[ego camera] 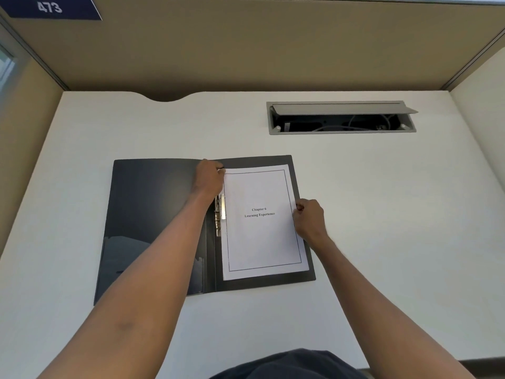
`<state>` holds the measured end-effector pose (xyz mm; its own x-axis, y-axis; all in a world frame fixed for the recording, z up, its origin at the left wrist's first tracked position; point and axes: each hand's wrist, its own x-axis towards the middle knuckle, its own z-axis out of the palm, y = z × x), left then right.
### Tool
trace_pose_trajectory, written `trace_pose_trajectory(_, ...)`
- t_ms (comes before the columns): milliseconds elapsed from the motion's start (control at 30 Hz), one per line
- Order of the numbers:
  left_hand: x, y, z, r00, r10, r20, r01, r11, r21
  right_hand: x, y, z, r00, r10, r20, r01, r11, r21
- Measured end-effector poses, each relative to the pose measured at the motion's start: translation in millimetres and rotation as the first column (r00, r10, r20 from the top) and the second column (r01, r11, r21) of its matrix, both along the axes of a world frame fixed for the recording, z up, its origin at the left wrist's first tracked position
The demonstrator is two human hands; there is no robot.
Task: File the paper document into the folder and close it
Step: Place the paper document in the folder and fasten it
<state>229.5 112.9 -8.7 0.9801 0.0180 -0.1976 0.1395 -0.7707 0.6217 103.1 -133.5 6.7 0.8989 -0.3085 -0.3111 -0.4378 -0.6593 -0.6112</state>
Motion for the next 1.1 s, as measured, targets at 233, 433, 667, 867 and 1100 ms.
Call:
trace_pose_trajectory(233,1,-2,-2,1.0,0.024,-0.014,-0.024,1.0,0.017,-5,-4,3,1.0,0.0,-0.018,0.001,0.998,0.055)
trace_pose_trajectory(433,3,-21,13,0.975,-0.162,0.152,0.119,0.959,0.259,-56,18,32,0.865,-0.486,-0.124,0.475,0.713,0.516)
trace_pose_trajectory(667,18,-48,11,0.88,-0.472,0.048,0.437,0.845,0.307,-128,73,34,0.47,-0.433,-0.769,0.855,0.007,0.518)
trace_pose_trajectory(867,20,-51,6,0.843,-0.538,-0.02,0.514,0.792,0.33,-124,84,33,0.427,-0.468,-0.773,0.872,-0.013,0.49)
trace_pose_trajectory(1100,16,-50,8,0.852,-0.522,-0.036,0.509,0.811,0.288,-121,92,29,0.428,-0.459,-0.779,0.859,-0.063,0.509)
